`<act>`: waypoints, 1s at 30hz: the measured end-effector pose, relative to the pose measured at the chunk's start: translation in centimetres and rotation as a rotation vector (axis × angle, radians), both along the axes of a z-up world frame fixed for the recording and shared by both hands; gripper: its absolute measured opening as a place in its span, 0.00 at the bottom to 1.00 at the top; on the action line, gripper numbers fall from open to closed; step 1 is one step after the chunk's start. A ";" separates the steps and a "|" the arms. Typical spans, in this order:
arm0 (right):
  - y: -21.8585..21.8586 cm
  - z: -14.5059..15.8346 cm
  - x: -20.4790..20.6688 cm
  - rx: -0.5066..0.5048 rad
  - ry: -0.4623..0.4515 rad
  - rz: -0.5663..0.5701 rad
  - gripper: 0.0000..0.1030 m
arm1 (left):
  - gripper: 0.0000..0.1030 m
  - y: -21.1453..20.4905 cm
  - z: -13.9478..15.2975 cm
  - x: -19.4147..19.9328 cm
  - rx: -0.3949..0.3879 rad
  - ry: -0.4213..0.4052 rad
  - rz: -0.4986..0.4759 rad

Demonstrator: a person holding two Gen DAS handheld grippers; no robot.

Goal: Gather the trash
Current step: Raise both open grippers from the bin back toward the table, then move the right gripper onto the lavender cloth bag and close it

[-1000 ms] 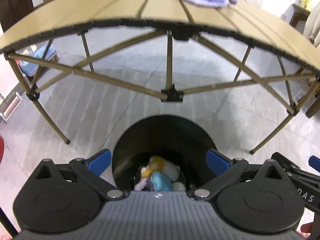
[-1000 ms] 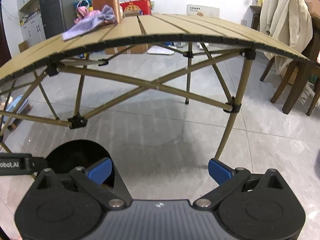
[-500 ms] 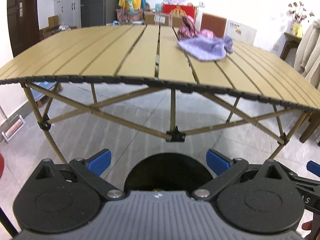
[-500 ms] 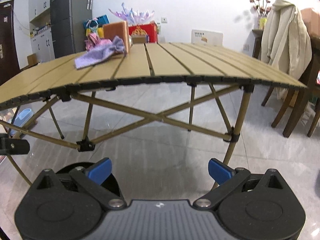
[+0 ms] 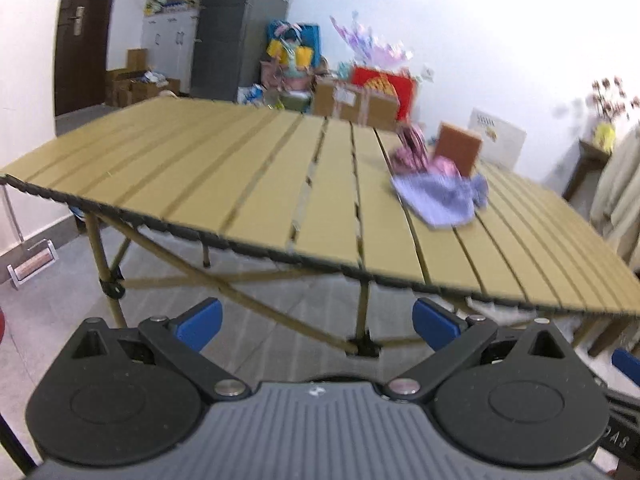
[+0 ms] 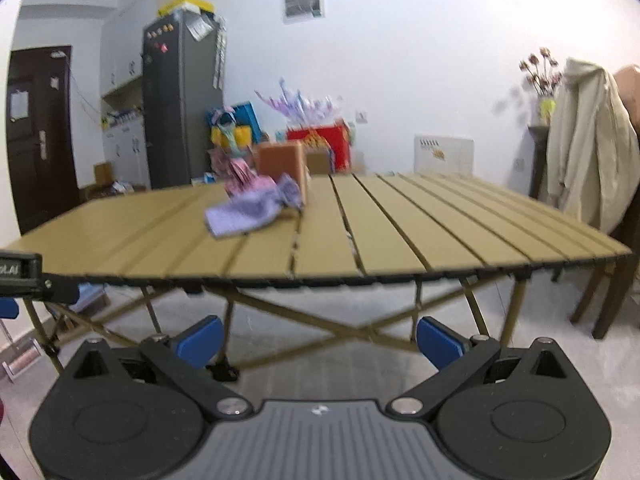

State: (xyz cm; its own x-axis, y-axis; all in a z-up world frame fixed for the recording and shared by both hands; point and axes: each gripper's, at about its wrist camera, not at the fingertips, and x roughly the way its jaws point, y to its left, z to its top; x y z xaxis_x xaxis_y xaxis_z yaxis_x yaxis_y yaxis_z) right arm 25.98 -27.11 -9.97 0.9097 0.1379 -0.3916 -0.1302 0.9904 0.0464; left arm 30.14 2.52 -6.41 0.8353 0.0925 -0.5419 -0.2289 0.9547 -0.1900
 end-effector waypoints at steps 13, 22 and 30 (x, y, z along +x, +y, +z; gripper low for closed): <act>4.8 2.9 4.4 0.033 -0.084 0.082 1.00 | 1.00 4.5 2.1 1.6 -0.021 -0.092 0.115; 7.4 4.0 8.3 0.085 -0.112 0.127 1.00 | 1.00 7.8 3.1 4.0 -0.013 -0.116 0.171; 9.5 3.1 13.0 0.060 -0.101 0.065 1.00 | 1.00 11.2 3.0 6.3 -0.023 -0.098 0.209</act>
